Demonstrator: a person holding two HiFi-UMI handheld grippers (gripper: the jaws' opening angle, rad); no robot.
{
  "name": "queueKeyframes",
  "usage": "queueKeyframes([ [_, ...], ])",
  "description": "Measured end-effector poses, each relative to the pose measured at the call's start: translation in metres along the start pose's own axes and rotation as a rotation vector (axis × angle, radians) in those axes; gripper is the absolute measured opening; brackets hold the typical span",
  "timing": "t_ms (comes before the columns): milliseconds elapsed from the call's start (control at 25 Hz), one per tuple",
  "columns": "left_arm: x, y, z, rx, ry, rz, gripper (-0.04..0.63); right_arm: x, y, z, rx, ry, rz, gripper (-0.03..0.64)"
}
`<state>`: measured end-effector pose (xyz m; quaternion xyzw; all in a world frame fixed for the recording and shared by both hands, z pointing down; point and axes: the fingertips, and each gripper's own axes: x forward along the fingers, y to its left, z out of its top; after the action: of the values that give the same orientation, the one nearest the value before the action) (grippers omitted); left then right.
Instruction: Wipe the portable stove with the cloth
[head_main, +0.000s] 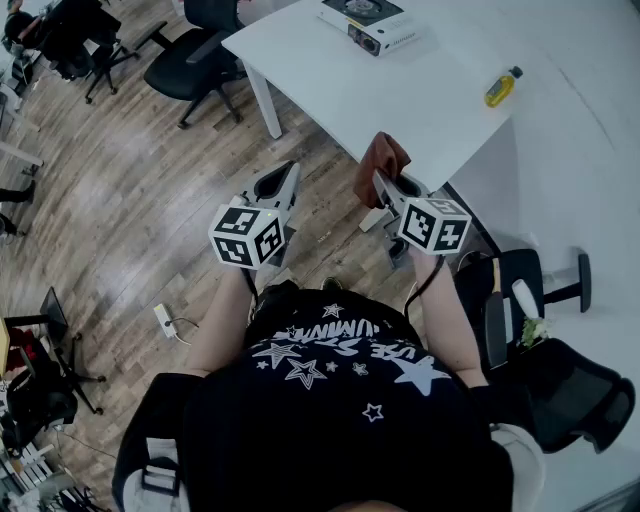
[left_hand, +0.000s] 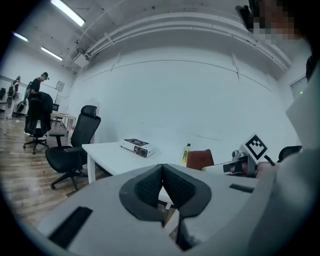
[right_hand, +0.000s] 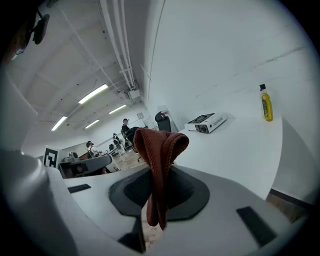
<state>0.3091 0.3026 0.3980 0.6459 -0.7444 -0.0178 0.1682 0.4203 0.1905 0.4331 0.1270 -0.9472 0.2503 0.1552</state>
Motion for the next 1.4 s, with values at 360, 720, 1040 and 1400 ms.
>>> queueKeyframes([
  [360,0.004,0.002,-0.008,-0.004,0.023,0.010,0.008,0.008,-0.002,-0.003,0.002,0.012,0.011,0.061],
  [720,0.010,0.001,-0.022,-0.007,0.064,0.033,0.008,0.020,-0.014,-0.007,0.022,0.032,0.026,0.061],
  [1040,0.010,0.036,-0.012,-0.006,0.060,0.088,0.008,0.050,-0.017,-0.010,0.070,0.069,0.042,0.063],
  [1400,0.044,0.140,0.005,-0.057,0.060,0.071,0.008,0.128,-0.021,0.011,0.088,0.071,-0.039,0.063],
])
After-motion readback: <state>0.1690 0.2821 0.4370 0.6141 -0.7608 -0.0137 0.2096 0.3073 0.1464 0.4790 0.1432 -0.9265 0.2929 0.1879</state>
